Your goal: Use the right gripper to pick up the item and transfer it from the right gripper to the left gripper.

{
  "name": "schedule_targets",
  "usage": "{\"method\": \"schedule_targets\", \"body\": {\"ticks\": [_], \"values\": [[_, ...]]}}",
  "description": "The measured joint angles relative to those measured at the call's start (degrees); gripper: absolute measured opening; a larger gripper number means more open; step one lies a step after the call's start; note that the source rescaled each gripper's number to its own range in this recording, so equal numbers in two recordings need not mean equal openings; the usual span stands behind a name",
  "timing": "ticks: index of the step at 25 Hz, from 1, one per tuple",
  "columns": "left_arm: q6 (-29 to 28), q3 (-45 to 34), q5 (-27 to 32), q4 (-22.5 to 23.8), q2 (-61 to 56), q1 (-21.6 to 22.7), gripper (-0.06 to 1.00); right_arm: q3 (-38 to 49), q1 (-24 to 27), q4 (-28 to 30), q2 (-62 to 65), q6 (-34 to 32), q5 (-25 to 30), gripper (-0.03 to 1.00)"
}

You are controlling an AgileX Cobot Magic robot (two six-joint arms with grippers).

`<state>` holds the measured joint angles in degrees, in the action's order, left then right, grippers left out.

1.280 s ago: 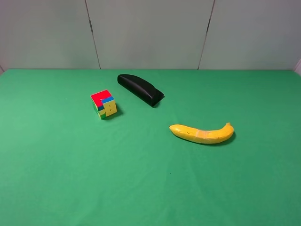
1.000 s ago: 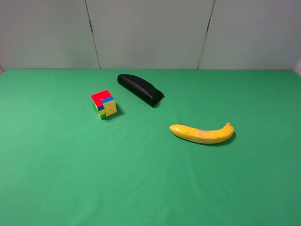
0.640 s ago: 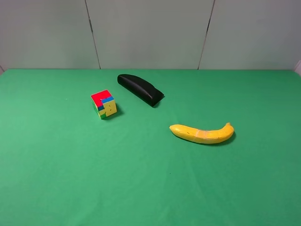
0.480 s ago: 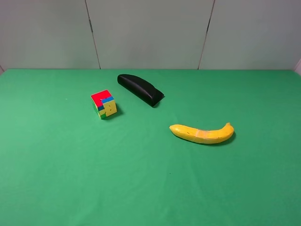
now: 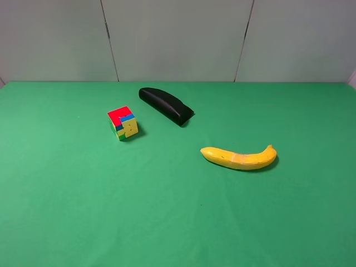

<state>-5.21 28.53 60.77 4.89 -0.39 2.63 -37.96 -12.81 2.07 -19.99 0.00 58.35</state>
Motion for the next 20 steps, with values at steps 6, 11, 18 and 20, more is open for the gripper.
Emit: {"method": "schedule_targets", "body": {"ticks": [6, 11, 18, 20], "values": [[0.00, 0.00, 0.00, 0.00, 0.00, 0.00, 1.00, -8.64, 0.00, -3.29, -16.85, 11.52, 0.56, 1.00], [0.00, 0.00, 0.00, 0.00, 0.00, 0.00, 1.00, -14.52, -1.40, -6.11, -31.71, 21.07, 1.06, 1.00], [0.00, 0.00, 0.00, 0.00, 0.00, 0.00, 1.00, -19.16, -8.91, -3.42, -48.05, 26.96, -1.33, 1.00], [0.00, 0.00, 0.00, 0.00, 0.00, 0.00, 1.00, -19.47, -9.35, -3.37, -52.25, 28.49, -2.34, 1.00]]}}
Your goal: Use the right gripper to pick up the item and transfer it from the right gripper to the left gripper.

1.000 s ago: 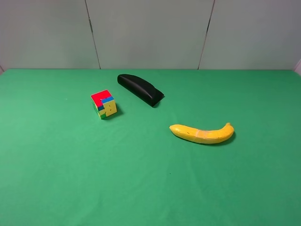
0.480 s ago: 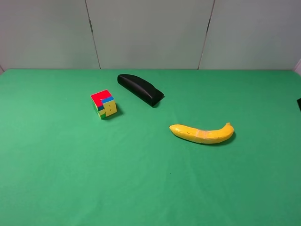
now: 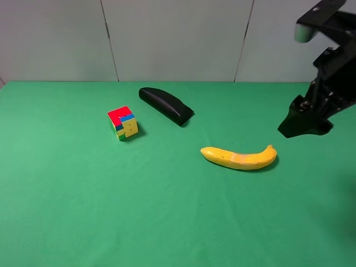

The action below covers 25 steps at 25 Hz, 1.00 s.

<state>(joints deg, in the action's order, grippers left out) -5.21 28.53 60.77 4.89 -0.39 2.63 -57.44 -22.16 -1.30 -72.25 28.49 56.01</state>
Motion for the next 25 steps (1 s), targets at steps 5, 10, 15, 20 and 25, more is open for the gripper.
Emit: {"method": "schedule_targets", "body": {"ticks": [5, 10, 15, 20, 25], "values": [[0.00, 0.00, 0.00, 0.00, 0.00, 0.00, 1.00, -0.04, 0.00, -0.61, -9.00, 4.36, -2.52, 1.00], [0.00, 0.00, 0.00, 0.00, 0.00, 0.00, 1.00, -0.04, 0.00, -2.57, -16.79, 8.44, -4.21, 1.00], [0.00, 0.00, 0.00, 0.00, 0.00, 0.00, 1.00, -0.04, 0.00, -4.02, -22.78, 11.17, -7.69, 1.00], [0.00, 0.00, 0.00, 0.00, 0.00, 0.00, 1.00, -0.04, 0.00, -4.74, -26.60, 13.97, -10.07, 1.00], [0.00, 0.00, 0.00, 0.00, 0.00, 0.00, 1.00, -0.04, 0.00, -5.29, -29.82, 17.10, -12.70, 1.00]]}}
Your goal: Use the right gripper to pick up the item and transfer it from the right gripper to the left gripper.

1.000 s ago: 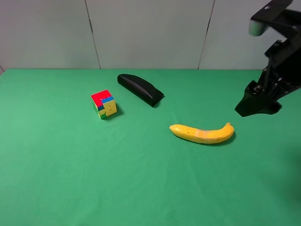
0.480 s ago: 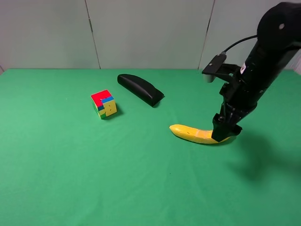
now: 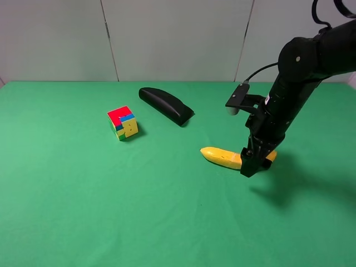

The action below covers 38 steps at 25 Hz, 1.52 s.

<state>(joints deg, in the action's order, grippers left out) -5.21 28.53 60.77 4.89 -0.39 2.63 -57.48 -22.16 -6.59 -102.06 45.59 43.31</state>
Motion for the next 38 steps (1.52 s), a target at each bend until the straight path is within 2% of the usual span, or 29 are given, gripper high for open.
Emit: {"method": "schedule_targets", "body": {"ticks": [9, 20, 30, 38], "values": [[0.00, 0.00, 0.00, 0.00, 0.00, 0.00, 0.99, 0.00, 0.00, 0.46, -3.51, 5.28, -2.94, 1.00], [0.00, 0.00, 0.00, 0.00, 0.00, 0.00, 0.99, 0.00, 0.00, 8.47, -4.47, 11.87, -0.82, 1.00], [0.00, 0.00, 0.00, 0.00, 0.00, 0.00, 0.99, 1.65, 0.00, 9.04, -4.82, 21.35, -0.80, 1.00], [0.00, 0.00, 0.00, 0.00, 0.00, 0.00, 0.98, 2.29, 0.00, 8.99, -4.88, 22.37, -3.65, 1.00]]}}
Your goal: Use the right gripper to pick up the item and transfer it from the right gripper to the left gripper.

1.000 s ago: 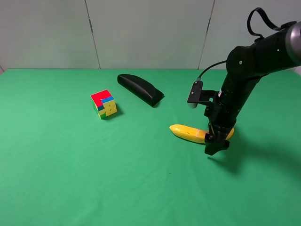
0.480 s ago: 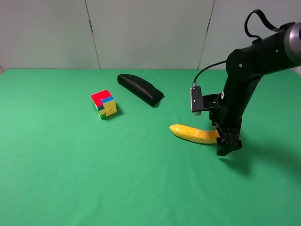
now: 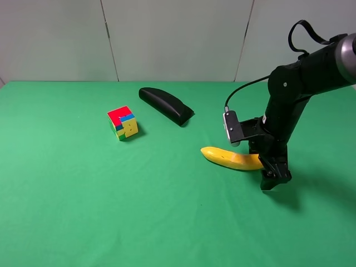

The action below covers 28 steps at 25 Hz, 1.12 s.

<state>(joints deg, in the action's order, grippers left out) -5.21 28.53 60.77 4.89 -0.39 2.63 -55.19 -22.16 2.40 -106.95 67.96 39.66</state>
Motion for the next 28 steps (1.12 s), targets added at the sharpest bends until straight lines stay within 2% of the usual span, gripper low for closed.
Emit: {"method": "schedule_targets", "body": {"ticks": [5, 6, 14, 16, 17, 28], "values": [[0.00, 0.00, 0.00, 0.00, 0.00, 0.00, 0.98, 0.00, 0.00, -0.07, 0.00, 0.11, -2.07, 1.00], [0.00, 0.00, 0.00, 0.00, 0.00, 0.00, 0.98, 0.00, 0.00, -0.07, 0.00, 0.13, -2.27, 0.94], [0.00, 0.00, 0.00, 0.00, 0.00, 0.00, 0.98, 0.00, 0.00, -0.13, 0.00, 0.26, -2.30, 0.28], [0.00, 0.00, 0.00, 0.00, 0.00, 0.00, 0.98, 0.00, 0.00, -0.13, 0.00, 0.30, -2.37, 0.03], [0.00, 0.00, 0.00, 0.00, 0.00, 0.00, 0.98, 0.00, 0.00, -0.20, 0.00, 0.30, -2.37, 0.00], [0.00, 0.00, 0.00, 0.00, 0.00, 0.00, 0.98, 0.00, 0.00, -1.48, 0.15, -3.47, -2.04, 0.01]]}}
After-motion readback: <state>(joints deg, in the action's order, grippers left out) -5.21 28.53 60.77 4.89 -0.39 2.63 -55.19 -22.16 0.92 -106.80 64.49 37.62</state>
